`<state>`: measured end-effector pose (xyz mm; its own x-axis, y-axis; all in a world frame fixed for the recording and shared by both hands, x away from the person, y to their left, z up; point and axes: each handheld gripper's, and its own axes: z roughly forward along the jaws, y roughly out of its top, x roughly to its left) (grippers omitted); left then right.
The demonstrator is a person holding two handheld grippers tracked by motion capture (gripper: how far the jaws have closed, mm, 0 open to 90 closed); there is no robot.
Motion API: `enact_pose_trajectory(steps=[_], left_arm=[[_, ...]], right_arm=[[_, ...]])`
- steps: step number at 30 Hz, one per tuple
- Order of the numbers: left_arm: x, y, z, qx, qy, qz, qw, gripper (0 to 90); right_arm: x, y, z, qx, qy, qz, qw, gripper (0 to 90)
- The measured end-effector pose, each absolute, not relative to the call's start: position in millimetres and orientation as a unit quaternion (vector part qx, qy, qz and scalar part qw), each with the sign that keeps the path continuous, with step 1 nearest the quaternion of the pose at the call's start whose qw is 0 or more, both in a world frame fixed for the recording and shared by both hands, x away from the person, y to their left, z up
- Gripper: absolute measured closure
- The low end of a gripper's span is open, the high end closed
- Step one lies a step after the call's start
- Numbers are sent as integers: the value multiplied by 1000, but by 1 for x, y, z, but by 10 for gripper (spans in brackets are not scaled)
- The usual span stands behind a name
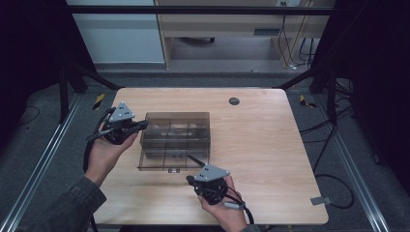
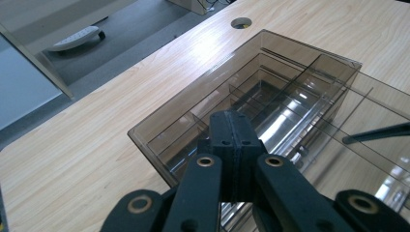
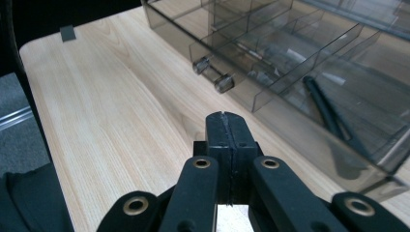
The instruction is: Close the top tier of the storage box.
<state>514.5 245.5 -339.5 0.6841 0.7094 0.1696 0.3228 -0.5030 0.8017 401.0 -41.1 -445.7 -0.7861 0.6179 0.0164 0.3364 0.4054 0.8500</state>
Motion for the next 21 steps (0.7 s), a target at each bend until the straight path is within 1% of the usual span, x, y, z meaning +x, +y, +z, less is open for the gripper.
enact_pose_trajectory(steps=[12, 19, 21], left_arm=[[539, 243, -358, 820, 344, 232, 395, 896], [544, 246, -367, 814, 359, 227, 397, 896], [543, 246, -370, 809, 361, 225, 405, 896]], right_arm=[[402, -35, -461, 294, 825, 459, 151, 900], [403, -31, -463, 288, 826, 460, 152, 900], [404, -31, -463, 288, 827, 458, 154, 900]])
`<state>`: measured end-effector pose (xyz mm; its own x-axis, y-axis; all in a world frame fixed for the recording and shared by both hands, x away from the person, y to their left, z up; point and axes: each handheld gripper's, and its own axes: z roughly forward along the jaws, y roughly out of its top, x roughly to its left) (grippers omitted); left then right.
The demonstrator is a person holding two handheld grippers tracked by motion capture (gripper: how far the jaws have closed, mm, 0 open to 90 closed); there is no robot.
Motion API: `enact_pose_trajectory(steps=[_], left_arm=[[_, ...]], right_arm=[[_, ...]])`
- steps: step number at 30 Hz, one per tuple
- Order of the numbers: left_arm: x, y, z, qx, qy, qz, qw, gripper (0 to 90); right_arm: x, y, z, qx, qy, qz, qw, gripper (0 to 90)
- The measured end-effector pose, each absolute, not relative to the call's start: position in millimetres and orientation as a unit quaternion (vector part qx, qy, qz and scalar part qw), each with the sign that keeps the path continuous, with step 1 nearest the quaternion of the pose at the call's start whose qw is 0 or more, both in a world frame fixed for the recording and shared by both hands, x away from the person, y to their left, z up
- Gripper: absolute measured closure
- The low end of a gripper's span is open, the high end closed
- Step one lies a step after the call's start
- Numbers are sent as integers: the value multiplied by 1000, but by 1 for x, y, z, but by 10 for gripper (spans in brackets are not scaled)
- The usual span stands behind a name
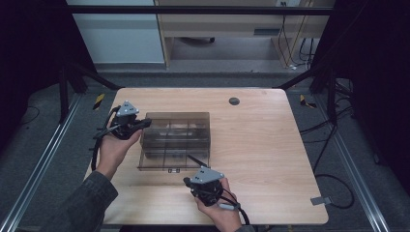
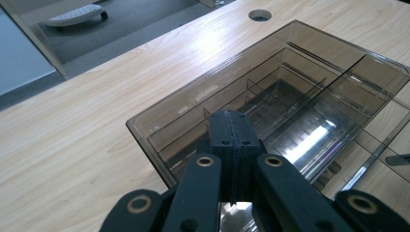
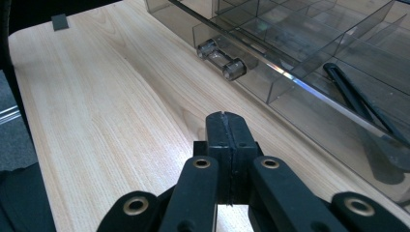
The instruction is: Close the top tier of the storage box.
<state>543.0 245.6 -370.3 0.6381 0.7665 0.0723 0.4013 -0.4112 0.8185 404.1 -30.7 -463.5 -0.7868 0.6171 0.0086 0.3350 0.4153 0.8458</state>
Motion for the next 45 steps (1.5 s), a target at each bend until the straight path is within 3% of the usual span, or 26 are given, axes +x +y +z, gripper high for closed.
enact_pose_trajectory(steps=[45], left_arm=[[545, 240, -401, 815, 361, 229, 392, 896]], right_arm=[[404, -35, -466, 289, 820, 467, 160, 900]])
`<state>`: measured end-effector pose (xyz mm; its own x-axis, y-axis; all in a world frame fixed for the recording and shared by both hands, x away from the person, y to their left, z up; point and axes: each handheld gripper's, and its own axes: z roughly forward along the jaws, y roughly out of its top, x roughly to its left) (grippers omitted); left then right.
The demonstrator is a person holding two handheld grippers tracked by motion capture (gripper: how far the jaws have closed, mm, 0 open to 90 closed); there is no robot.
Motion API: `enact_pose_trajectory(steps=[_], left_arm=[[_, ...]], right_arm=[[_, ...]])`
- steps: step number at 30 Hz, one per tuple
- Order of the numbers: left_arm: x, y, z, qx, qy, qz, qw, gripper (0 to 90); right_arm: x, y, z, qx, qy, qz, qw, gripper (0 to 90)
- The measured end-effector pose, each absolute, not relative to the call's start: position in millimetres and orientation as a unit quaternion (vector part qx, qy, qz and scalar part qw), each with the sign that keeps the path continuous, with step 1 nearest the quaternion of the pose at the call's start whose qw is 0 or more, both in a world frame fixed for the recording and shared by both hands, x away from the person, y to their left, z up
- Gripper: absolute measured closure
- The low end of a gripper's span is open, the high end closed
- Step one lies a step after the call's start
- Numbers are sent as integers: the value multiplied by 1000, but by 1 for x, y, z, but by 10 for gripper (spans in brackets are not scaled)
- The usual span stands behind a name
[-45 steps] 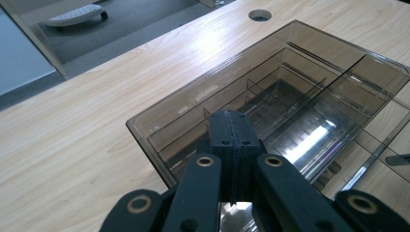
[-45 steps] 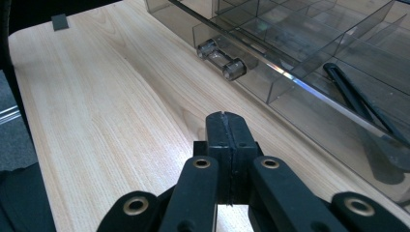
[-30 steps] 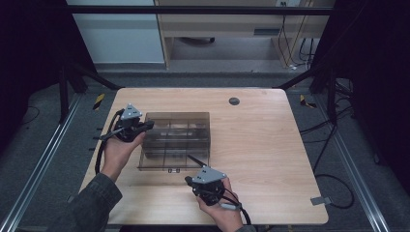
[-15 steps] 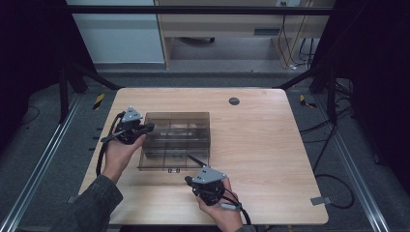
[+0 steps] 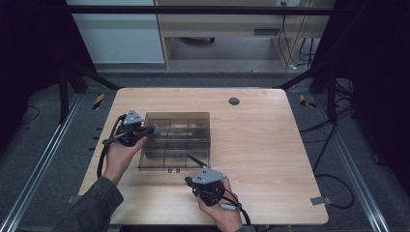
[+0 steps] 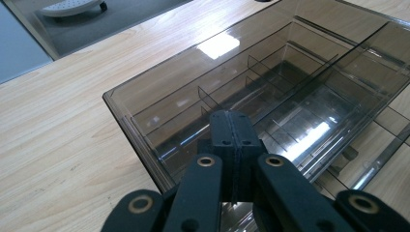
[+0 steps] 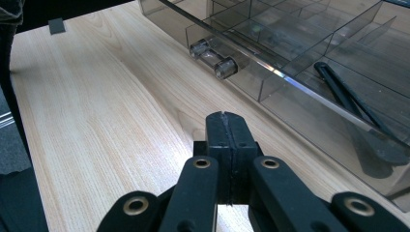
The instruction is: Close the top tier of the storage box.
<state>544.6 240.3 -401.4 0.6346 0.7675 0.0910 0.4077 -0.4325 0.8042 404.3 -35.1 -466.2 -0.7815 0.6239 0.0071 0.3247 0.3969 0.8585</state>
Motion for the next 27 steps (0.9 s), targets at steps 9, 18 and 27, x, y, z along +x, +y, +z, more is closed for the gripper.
enact_pose_trajectory(steps=[9, 18, 27], left_arm=[[543, 239, -405, 815, 361, 230, 390, 896], [540, 237, -406, 816, 361, 234, 386, 896], [541, 237, -407, 812, 371, 227, 390, 895]], right_arm=[[404, -34, -466, 288, 820, 468, 162, 900], [407, -32, -466, 292, 812, 475, 171, 900], [412, -28, -466, 293, 805, 483, 181, 900]])
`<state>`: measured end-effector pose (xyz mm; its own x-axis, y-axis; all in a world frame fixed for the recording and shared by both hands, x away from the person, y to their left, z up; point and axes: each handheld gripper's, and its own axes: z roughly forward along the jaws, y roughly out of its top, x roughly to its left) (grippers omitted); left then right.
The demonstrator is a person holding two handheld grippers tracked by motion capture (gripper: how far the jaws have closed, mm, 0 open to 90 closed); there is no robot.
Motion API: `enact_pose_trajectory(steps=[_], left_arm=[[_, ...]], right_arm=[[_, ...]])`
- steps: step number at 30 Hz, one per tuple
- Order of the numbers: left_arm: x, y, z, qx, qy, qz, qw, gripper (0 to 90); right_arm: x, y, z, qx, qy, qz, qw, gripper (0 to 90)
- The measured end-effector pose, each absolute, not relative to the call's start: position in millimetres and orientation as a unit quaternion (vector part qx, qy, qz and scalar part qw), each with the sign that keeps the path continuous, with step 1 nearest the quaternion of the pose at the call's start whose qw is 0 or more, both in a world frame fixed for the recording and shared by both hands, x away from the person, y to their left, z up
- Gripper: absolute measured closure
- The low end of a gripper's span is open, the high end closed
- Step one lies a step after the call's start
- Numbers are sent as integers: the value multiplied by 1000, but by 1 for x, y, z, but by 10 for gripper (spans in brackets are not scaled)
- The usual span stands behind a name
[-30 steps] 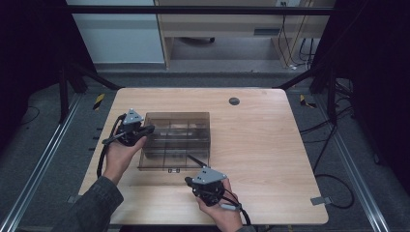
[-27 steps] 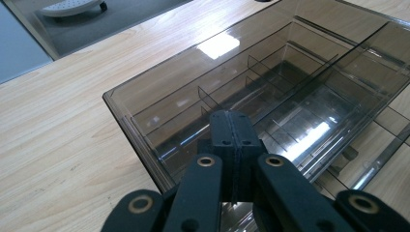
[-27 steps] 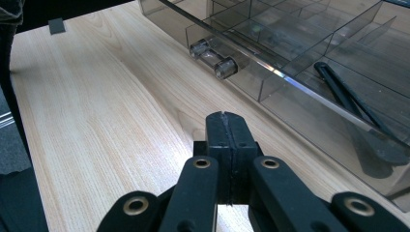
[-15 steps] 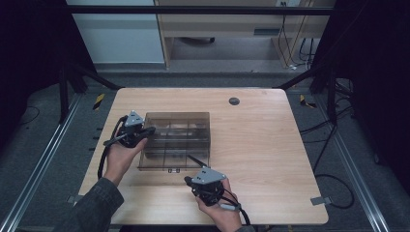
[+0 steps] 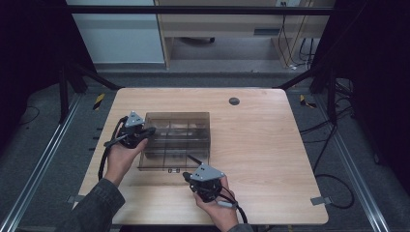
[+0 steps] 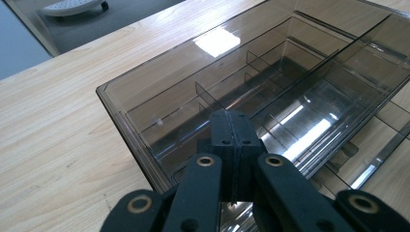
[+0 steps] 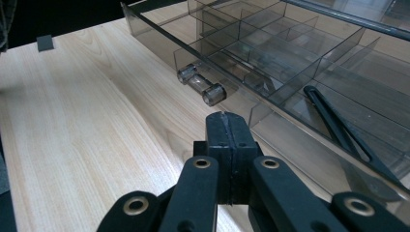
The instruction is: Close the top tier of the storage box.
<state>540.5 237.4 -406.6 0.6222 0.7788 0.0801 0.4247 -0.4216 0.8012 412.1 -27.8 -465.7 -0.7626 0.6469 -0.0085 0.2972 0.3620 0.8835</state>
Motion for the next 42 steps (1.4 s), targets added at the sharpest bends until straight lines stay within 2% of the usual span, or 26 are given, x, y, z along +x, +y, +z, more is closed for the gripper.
enact_pose_trajectory(steps=[14, 42], left_arm=[[540, 236, -406, 813, 372, 230, 385, 895], [540, 236, -406, 814, 372, 230, 383, 895]], right_arm=[[418, -21, -466, 289, 804, 481, 196, 900], [422, -18, -464, 281, 807, 484, 190, 900]])
